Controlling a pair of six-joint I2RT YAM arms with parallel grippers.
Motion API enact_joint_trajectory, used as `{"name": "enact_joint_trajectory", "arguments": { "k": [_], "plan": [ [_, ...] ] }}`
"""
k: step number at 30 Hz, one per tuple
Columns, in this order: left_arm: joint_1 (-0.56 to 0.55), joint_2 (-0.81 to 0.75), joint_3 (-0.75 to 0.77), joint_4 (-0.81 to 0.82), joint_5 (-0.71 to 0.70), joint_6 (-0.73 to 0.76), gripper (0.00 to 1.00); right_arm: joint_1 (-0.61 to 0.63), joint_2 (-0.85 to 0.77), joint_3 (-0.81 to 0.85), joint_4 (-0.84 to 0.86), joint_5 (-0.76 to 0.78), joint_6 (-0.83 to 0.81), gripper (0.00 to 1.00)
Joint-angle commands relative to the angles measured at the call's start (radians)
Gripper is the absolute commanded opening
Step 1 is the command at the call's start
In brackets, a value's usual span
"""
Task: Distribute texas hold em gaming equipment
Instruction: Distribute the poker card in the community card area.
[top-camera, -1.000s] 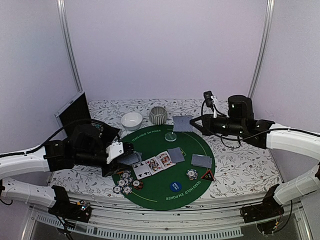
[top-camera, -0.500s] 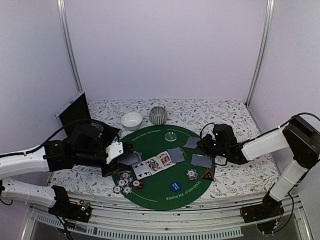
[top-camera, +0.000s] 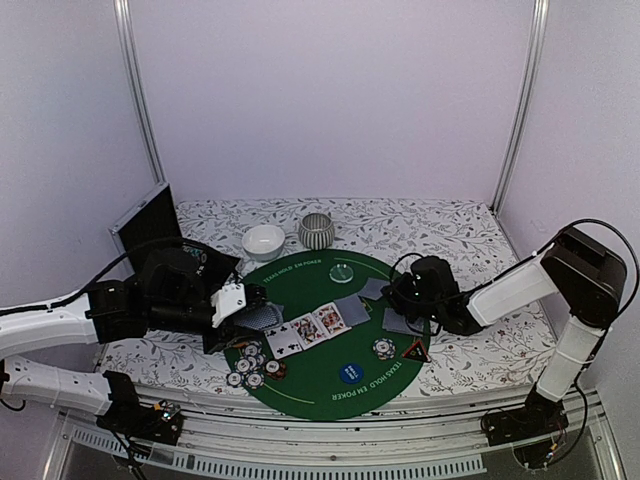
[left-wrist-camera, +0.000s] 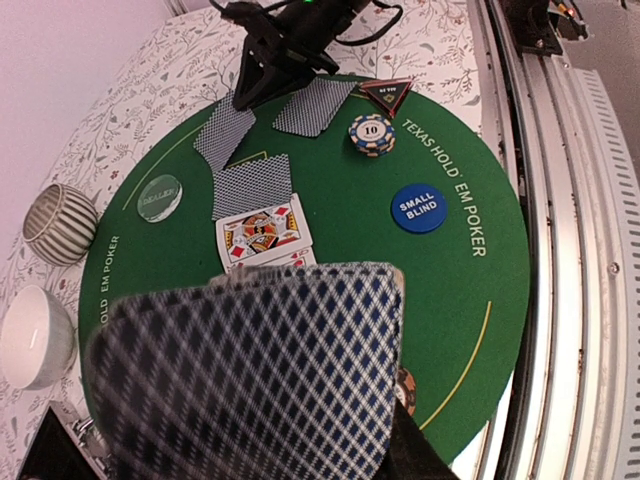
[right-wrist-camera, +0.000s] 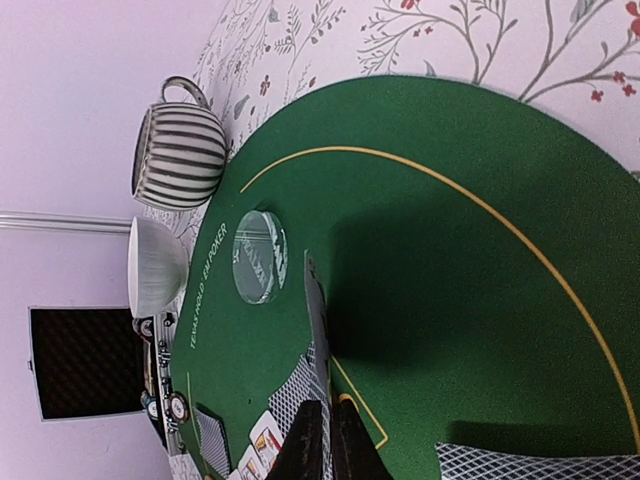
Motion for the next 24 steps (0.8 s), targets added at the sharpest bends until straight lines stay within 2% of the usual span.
{"name": "enact_joint_trajectory", "arguments": {
  "k": [1,3,10,14,16,19,22,24],
  "plan": [
    [-0.002,-0.019,0.016,0.014,0.015,0.000,0.30,0.022,-0.003,-0.005,0.023,0.048,0.058,0.09],
    [-0.004,-0.018,0.016,0.012,0.015,0.001,0.30,0.025,-0.011,-0.008,0.022,0.046,0.057,0.16],
    [-0.002,-0.024,0.016,0.012,0.013,0.001,0.30,0.039,-0.069,-0.017,0.004,0.027,0.020,0.27],
    [-0.003,-0.024,0.016,0.013,0.013,0.002,0.30,0.046,-0.117,-0.042,-0.004,0.017,0.018,0.45],
    [-0.002,-0.024,0.016,0.012,0.013,0.002,0.30,0.050,-0.130,-0.051,-0.011,0.006,0.015,0.51],
    [-0.002,-0.025,0.016,0.012,0.013,0.001,0.30,0.051,-0.135,-0.060,-0.013,-0.022,0.014,0.56],
    [-0.002,-0.025,0.016,0.013,0.014,0.001,0.30,0.051,-0.152,-0.070,-0.015,-0.035,0.009,0.58],
    [-0.003,-0.025,0.016,0.013,0.013,0.001,0.30,0.050,-0.177,-0.059,-0.031,-0.020,-0.061,0.59]
  ]
}}
